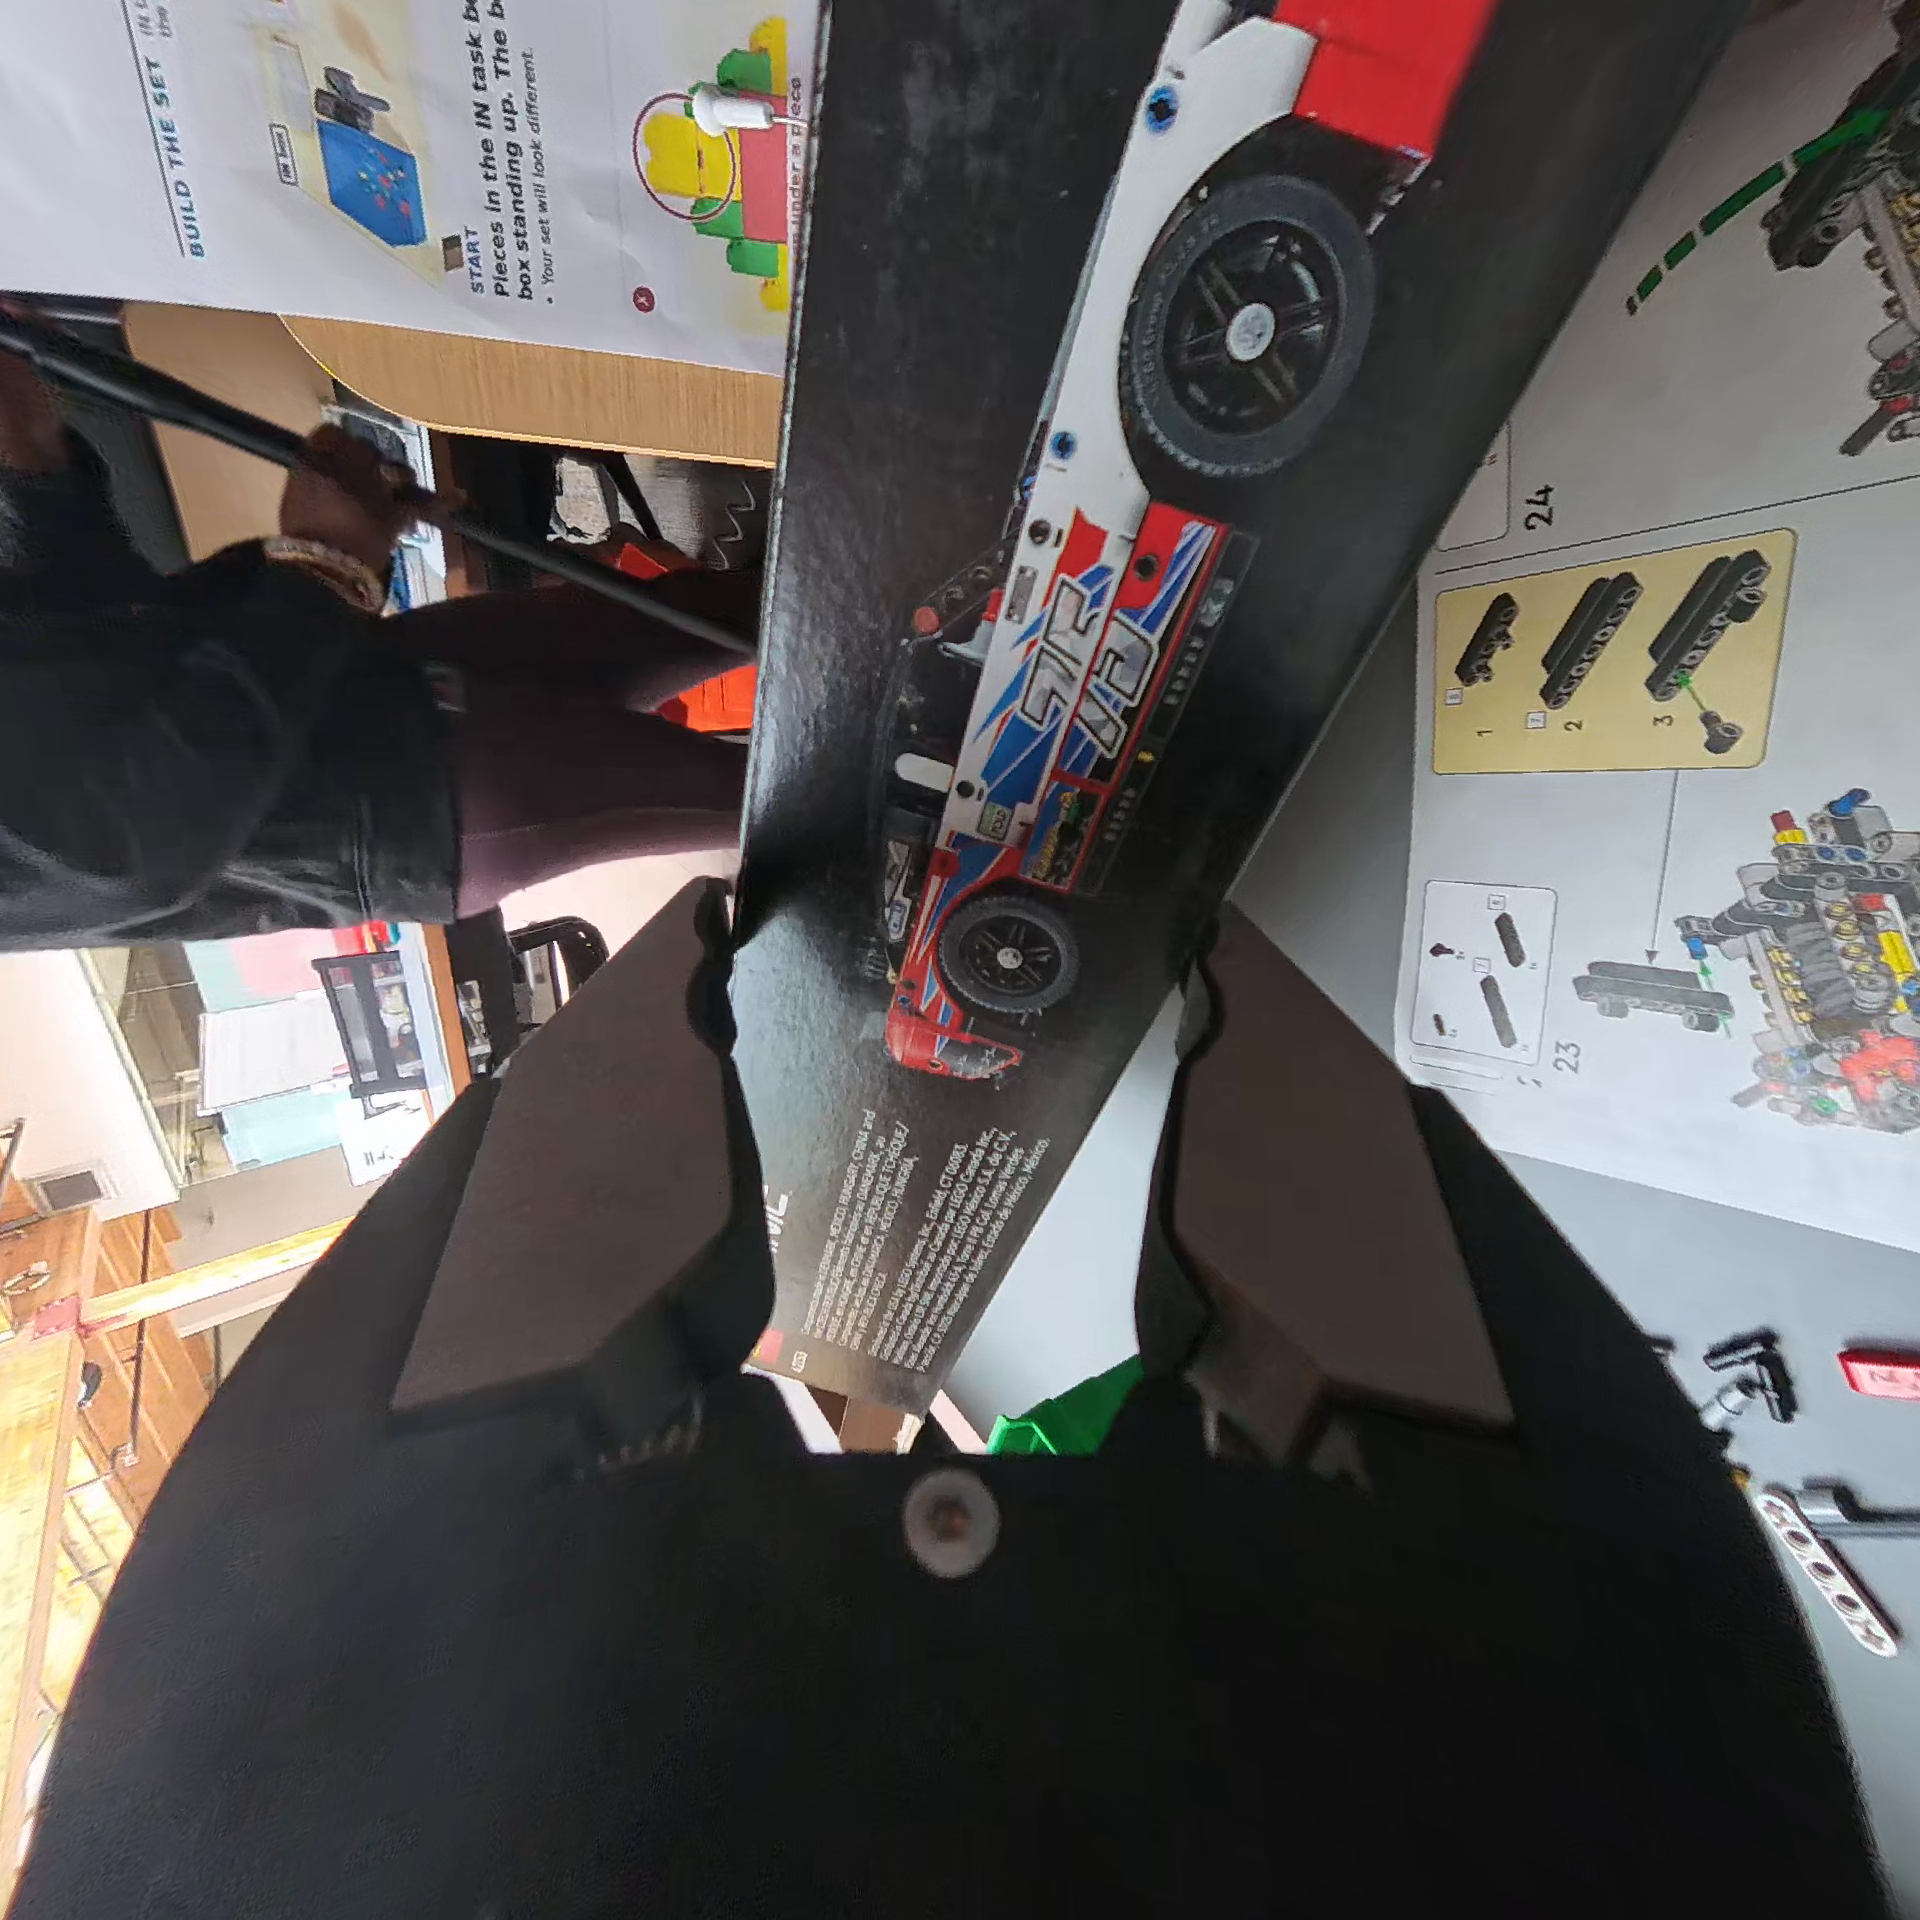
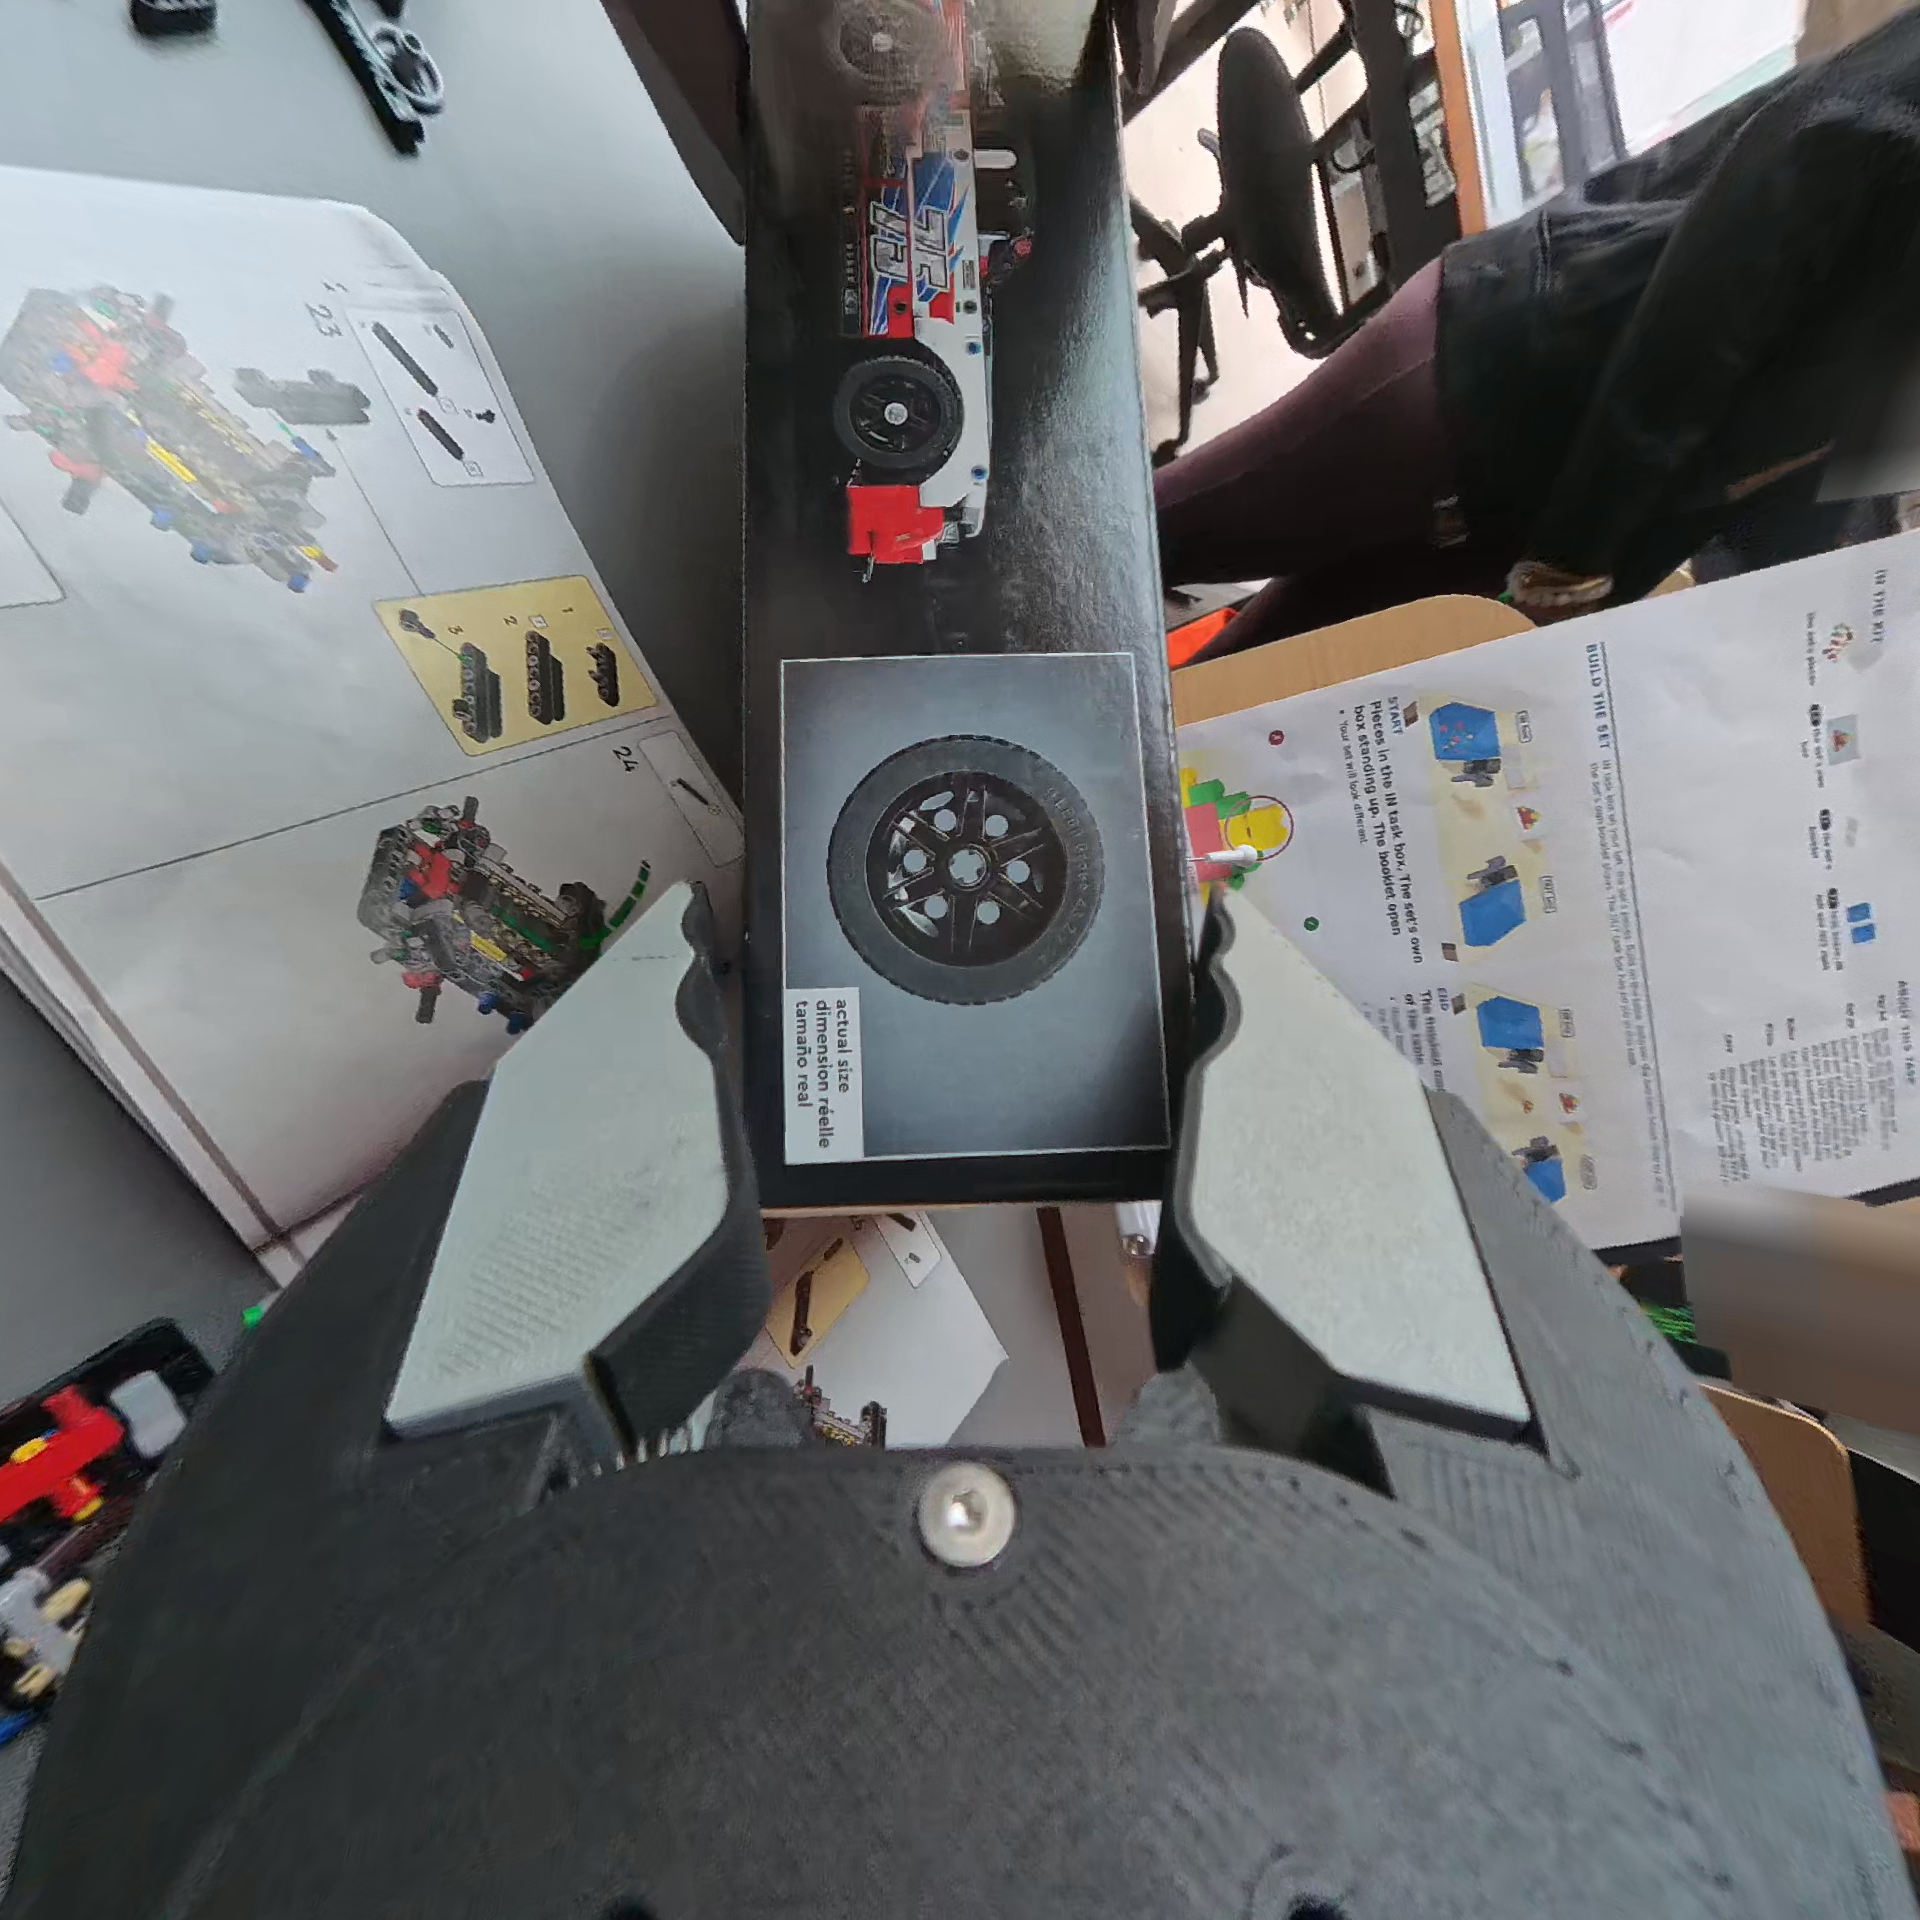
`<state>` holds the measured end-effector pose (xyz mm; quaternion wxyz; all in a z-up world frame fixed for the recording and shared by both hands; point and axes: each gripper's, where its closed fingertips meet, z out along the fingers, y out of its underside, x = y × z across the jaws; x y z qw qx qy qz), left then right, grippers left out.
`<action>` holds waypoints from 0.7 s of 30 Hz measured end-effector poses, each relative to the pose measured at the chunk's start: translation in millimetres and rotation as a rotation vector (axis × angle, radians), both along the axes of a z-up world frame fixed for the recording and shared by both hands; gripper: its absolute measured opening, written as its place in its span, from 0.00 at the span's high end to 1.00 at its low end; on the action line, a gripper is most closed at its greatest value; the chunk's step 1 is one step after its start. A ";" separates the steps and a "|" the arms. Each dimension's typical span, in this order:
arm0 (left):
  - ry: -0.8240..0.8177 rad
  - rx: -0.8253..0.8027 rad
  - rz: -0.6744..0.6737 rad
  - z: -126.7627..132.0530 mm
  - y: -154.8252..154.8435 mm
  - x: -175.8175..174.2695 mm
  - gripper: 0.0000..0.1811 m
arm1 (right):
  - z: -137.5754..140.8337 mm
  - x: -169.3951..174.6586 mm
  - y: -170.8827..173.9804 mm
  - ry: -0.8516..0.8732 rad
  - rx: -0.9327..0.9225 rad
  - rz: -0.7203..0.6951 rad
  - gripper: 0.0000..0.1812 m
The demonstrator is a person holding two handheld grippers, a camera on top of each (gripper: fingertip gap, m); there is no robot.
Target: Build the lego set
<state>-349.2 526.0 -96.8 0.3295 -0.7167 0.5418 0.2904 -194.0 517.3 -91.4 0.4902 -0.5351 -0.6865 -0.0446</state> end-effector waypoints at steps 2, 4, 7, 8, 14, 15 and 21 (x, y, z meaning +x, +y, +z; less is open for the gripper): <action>-0.002 -0.006 0.001 0.6 0.3 0.3 0.53 | -0.8 0.3 4.7 -0.013 0.050 -0.024 0.49; -0.007 -0.016 0.007 0.2 0.8 0.7 0.53 | 0.1 1.1 11.1 -0.029 0.088 -0.050 0.51; -0.075 -0.026 0.031 0.5 4.4 3.8 0.52 | 1.2 3.0 16.0 -0.072 0.054 -0.064 0.51; -0.124 -0.020 0.039 2.5 5.1 6.3 0.51 | 2.4 3.6 18.1 -0.077 0.037 -0.065 0.51; -0.522 -0.016 0.023 18.5 -28.3 30.2 0.61 | 19.7 3.8 34.6 -0.016 -0.178 -0.048 0.54; -0.583 -0.011 0.020 16.9 -36.8 32.7 0.61 | 22.8 3.0 37.2 -0.008 -0.225 -0.044 0.54; -0.807 -0.154 0.024 -49.2 -87.3 37.6 0.62 | 37.5 0.0 71.4 0.021 -0.407 -0.082 0.54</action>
